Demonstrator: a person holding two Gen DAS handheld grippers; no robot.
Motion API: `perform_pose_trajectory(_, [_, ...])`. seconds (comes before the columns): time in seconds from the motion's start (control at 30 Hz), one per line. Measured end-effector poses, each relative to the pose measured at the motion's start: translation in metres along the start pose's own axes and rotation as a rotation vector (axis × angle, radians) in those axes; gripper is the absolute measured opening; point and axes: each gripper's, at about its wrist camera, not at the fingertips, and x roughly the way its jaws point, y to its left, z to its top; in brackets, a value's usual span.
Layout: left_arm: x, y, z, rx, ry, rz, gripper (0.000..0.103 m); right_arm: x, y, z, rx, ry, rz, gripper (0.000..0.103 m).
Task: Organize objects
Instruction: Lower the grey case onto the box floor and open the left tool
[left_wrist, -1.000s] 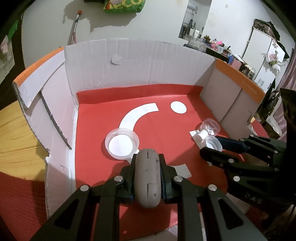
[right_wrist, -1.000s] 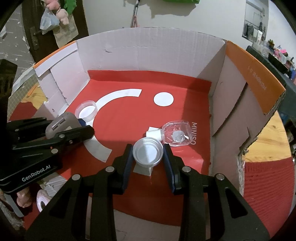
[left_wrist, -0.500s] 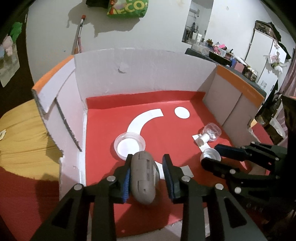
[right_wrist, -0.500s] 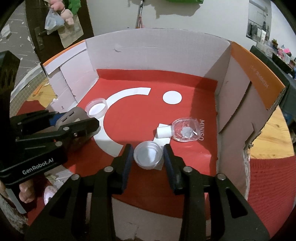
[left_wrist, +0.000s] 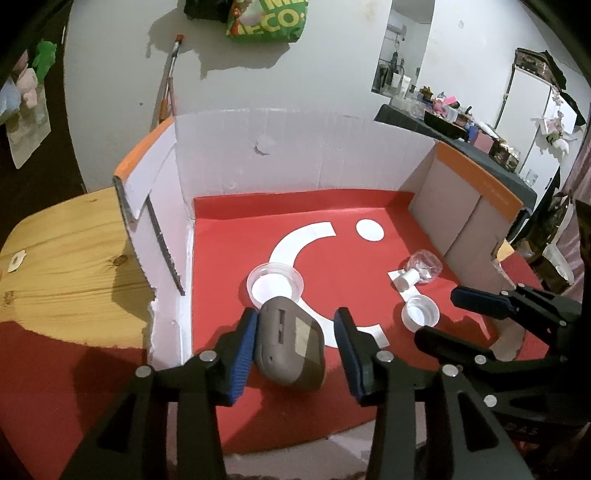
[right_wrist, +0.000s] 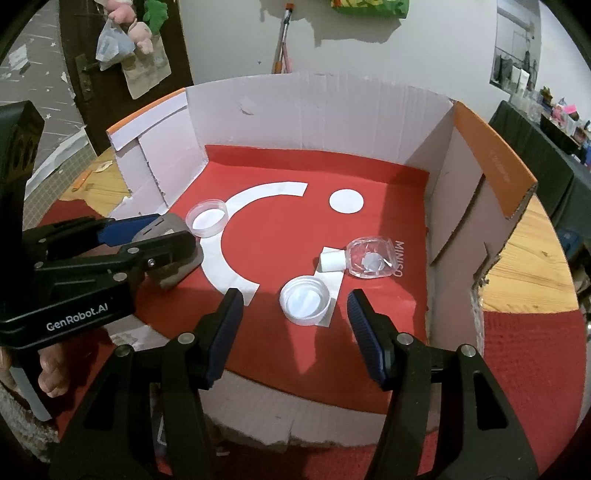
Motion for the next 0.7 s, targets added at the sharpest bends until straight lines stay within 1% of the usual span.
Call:
perform_pose_trajectory(0.17, [-0.006, 0.001, -0.003, -0.009, -0.006, 0.009, 0.052, -0.007, 0.003, -0.002, -0.004, -0.01, 0.0, 0.058])
perform_pose_trajectory(0.27, [-0.01, 0.002, -0.004, -0.014, -0.009, 0.012, 0.052, -0.012, 0.005, -0.003, -0.006, -0.017, 0.002, 0.062])
perform_pose_trajectory(0.5, [-0.023, 0.001, -0.006, -0.017, -0.027, 0.017, 0.063, -0.026, 0.009, -0.006, -0.003, -0.039, 0.012, 0.062])
perform_pose_trajectory(0.6, [-0.029, -0.002, -0.009, -0.013, -0.034, 0.019, 0.065, -0.032, 0.011, -0.008, -0.004, -0.048, 0.01, 0.068])
perform_pose_trajectory(0.7, [-0.032, -0.004, -0.01, -0.01, -0.041, 0.025, 0.068, -0.037, 0.011, -0.009, -0.002, -0.056, 0.01, 0.068])
